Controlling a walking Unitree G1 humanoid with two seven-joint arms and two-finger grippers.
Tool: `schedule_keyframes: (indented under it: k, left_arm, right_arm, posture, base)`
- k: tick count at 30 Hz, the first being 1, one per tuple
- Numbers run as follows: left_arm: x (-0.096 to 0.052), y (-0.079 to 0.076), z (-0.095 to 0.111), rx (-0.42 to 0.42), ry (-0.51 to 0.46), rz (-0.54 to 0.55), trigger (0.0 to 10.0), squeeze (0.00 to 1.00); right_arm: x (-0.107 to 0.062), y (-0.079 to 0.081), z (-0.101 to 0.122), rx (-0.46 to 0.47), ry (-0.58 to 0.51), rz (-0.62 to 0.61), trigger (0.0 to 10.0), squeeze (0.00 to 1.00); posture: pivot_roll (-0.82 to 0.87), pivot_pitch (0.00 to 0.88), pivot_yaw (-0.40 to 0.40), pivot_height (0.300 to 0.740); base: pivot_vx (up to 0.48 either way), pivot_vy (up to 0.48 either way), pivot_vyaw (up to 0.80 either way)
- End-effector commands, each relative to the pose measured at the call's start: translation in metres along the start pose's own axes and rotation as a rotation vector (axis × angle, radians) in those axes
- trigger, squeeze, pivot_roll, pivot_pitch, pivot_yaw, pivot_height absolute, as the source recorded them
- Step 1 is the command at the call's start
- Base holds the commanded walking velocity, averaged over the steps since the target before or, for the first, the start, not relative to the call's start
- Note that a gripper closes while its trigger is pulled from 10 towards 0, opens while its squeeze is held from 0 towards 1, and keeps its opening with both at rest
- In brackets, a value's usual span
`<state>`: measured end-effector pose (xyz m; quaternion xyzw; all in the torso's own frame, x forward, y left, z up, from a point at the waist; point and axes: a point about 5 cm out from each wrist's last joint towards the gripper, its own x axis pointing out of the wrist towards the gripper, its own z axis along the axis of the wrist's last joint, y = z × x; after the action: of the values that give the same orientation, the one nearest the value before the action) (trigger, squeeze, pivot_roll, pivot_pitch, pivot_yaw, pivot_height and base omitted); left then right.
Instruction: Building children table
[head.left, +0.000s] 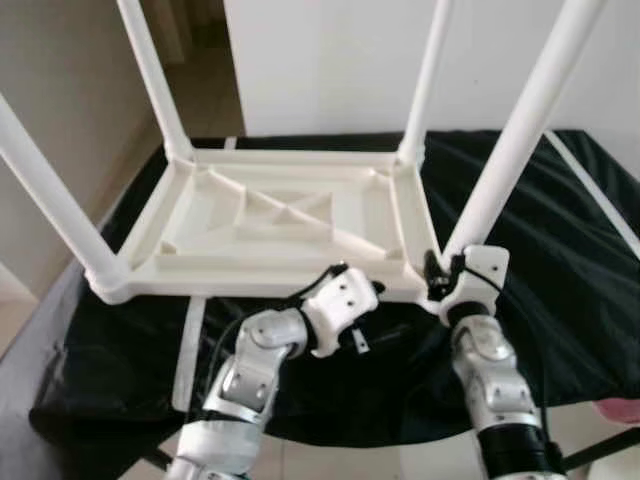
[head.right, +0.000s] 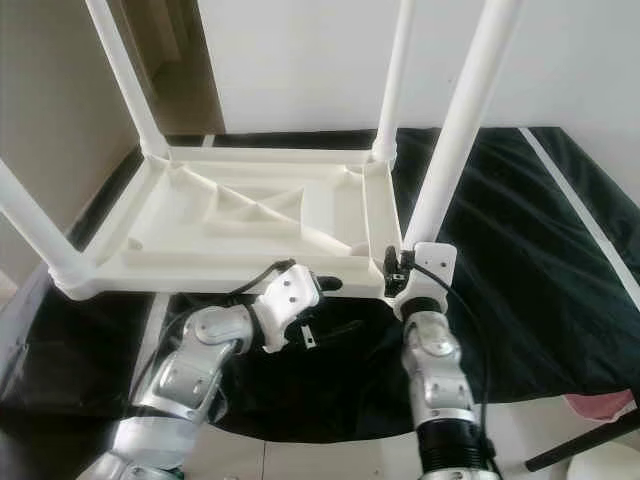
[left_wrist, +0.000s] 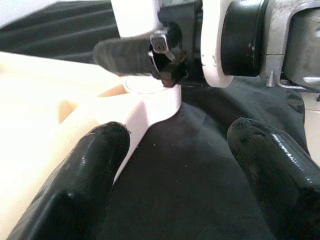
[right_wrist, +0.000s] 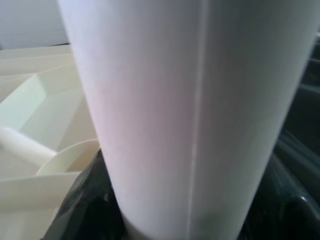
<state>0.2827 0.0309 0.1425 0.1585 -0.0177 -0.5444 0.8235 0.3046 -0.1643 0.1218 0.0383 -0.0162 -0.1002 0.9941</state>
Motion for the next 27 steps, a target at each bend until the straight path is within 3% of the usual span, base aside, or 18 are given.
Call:
schedule_keyframes:
  k: [1,3,7,17,18,19,20,27]
  left_arm:
    - [-0.004,0.018,-0.005,-0.027,0.023,0.362,10.0,0.00]
    - [-0.004,0.018,-0.006,-0.081,0.012,0.366,10.0,0.00]
    - [-0.006,0.016,-0.009,-0.106,0.018,0.369,10.0,0.00]
    - [-0.008,0.018,-0.015,-0.079,0.061,0.384,10.0,0.00]
    - [-0.008,0.019,-0.013,-0.089,0.051,0.390,10.0,0.00]
    - [-0.007,0.019,-0.012,-0.096,0.045,0.394,10.0,0.00]
    - [-0.007,0.020,-0.012,-0.095,0.044,0.396,10.0,0.00]
    - [-0.006,0.020,-0.012,-0.070,0.055,0.406,10.0,0.00]
  right_arm:
    - [-0.006,-0.009,-0.021,-0.016,0.109,-0.064,10.0,0.00]
    - [-0.009,0.002,-0.021,0.004,0.113,-0.059,10.0,0.00]
    - [-0.010,0.011,-0.019,0.011,0.112,-0.048,10.0,0.00]
    - [-0.011,0.012,-0.010,0.011,0.050,-0.035,10.0,0.00]
    - [-0.012,0.012,-0.009,0.017,0.050,-0.033,10.0,0.58]
    - [-0.012,0.012,-0.009,0.023,0.049,-0.031,10.0,0.58]
    - [-0.013,0.012,-0.009,0.028,0.044,-0.030,10.0,1.00]
    - [-0.014,0.009,-0.003,0.032,0.003,0.017,10.0,1.00]
  posture:
    - [-0.03,0.047,0.006,0.740]
    - [-0.02,0.044,0.003,0.740]
    - [-0.02,0.043,0.000,0.740]
    - [-0.01,0.040,0.005,0.740]
    - [-0.01,0.038,0.006,0.740]
    - [-0.01,0.038,0.006,0.740]
    - [-0.01,0.036,0.006,0.740]
    - [-0.02,0.034,0.006,0.740]
  base:
    - [0.000,0.000,0.00]
    - [0.000,0.000,0.00]
    - [0.000,0.000,0.00]
    - [0.000,0.000,0.00]
    - [0.000,0.000,0.00]
    - [0.000,0.000,0.00]
    - [0.000,0.000,0.00]
    - [0.000,0.000,0.00]
